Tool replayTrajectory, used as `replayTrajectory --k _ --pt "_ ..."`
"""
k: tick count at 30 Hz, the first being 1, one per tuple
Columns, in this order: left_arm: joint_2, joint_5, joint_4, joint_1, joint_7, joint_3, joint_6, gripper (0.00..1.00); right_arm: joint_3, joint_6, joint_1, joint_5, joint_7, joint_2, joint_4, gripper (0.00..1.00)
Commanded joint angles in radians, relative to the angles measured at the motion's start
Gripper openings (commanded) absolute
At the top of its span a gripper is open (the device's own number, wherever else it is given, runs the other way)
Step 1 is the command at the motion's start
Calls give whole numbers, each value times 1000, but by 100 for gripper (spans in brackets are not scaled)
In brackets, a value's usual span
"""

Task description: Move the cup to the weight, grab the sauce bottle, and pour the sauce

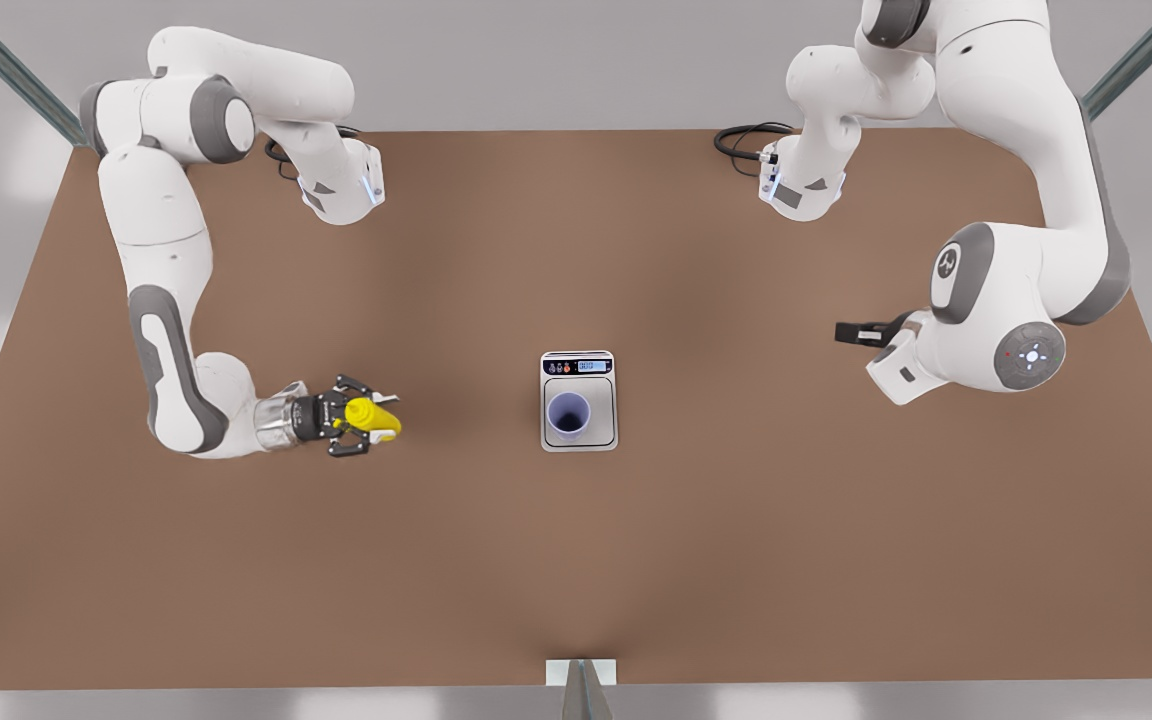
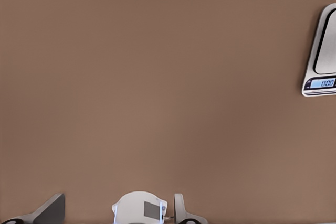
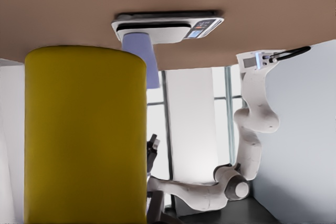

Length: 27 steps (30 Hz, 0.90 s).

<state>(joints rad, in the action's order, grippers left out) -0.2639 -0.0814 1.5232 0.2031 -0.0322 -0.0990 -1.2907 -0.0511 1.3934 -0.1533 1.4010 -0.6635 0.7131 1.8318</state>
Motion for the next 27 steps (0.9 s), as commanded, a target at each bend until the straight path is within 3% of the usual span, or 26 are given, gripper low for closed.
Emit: replayTrajectory --k 1,6,19,20,21,22,27 --pt "0 0 0 -1 0 -1 1 100 -1 27 -3 52 7 8 3 21" --pt "-5 0 0 -1 0 1 -1 100 85 41 -20 -54 51 31 -43 21" --pt "-12 0 0 -1 0 -1 -5 100 79 33 -55 -139 154 118 -32 21" --pt "-12 0 0 -1 0 -1 -5 100 76 33 -61 -135 157 120 -39 29" --pt "-11 0 0 -1 0 -1 -5 100 74 33 -63 -131 154 135 -39 53" --pt "-11 0 0 -1 0 1 -5 100 71 35 -63 -132 160 135 -39 94" --pt "-12 0 -2 -1 0 1 -5 100 68 36 -63 -132 194 135 -35 100"
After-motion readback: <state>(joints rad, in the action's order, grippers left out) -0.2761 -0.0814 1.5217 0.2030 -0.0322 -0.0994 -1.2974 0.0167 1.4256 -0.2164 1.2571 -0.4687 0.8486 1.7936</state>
